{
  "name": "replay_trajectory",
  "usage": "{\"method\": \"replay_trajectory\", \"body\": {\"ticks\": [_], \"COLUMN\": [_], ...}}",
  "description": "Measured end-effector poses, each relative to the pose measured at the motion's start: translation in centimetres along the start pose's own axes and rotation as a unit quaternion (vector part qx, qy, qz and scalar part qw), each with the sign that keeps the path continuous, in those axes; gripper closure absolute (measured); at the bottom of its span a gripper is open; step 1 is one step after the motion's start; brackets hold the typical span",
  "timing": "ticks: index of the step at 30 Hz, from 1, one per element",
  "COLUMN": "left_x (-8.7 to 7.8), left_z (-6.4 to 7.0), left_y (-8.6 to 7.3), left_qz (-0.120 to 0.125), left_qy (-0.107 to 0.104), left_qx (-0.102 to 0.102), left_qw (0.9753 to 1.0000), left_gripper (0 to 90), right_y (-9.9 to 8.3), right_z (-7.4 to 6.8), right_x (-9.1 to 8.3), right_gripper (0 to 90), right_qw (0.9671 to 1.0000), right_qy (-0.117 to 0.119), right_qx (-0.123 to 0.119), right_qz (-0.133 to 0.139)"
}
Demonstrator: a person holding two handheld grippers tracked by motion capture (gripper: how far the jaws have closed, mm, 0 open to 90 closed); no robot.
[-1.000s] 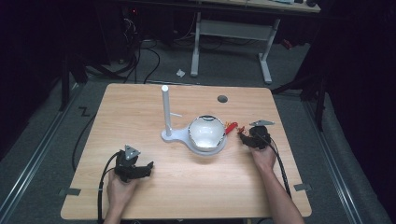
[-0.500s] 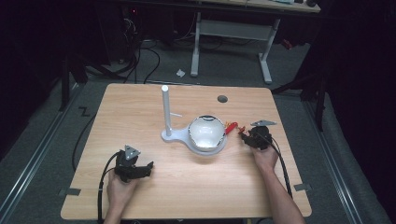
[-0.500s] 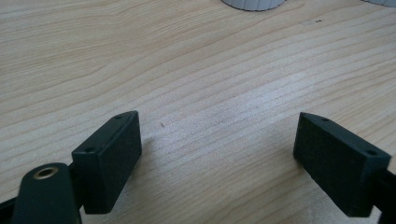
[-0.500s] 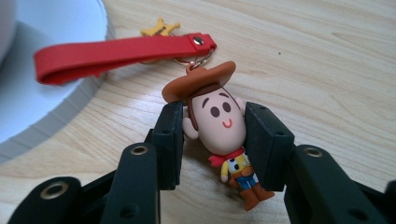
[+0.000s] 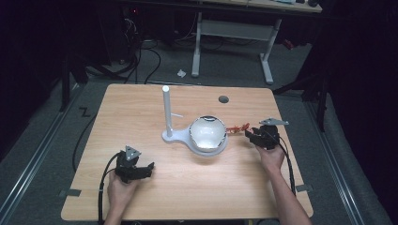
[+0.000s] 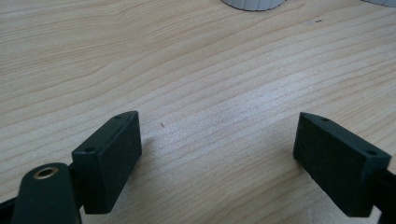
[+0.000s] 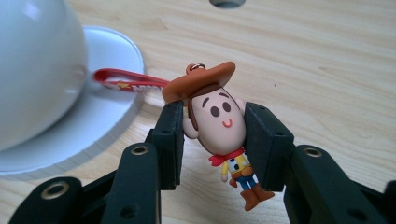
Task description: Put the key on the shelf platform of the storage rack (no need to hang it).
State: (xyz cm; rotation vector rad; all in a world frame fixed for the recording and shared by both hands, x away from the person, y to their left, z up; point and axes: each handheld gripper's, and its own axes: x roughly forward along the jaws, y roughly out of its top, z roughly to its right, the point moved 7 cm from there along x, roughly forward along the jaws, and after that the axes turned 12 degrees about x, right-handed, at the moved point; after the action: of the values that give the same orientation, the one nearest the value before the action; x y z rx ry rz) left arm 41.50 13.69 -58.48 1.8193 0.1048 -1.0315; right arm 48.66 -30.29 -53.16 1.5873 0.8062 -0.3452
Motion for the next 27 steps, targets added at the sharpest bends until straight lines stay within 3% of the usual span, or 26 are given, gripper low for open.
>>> {"method": "replay_trajectory", "body": {"ticks": [13, 27], "left_x": [0.0, 0.0], "left_z": [0.0, 0.0], "left_y": [0.0, 0.0], "left_qz": [0.000, 0.000], "left_qy": [0.000, 0.000], "left_qx": [0.000, 0.000], "left_qw": [1.0000, 1.0000], "left_gripper": [15.6, 15.6], "right_y": [1.2, 1.8], "right_z": [-0.5, -1.2], "right_x": [-3.9, -6.5], "right_gripper": [60.2, 60.2], "right_qw": [0.9991, 0.9982], "right_qy": [0.025, 0.036], "right_qx": [0.001, -0.010], "right_qz": [0.034, 0.046]}}
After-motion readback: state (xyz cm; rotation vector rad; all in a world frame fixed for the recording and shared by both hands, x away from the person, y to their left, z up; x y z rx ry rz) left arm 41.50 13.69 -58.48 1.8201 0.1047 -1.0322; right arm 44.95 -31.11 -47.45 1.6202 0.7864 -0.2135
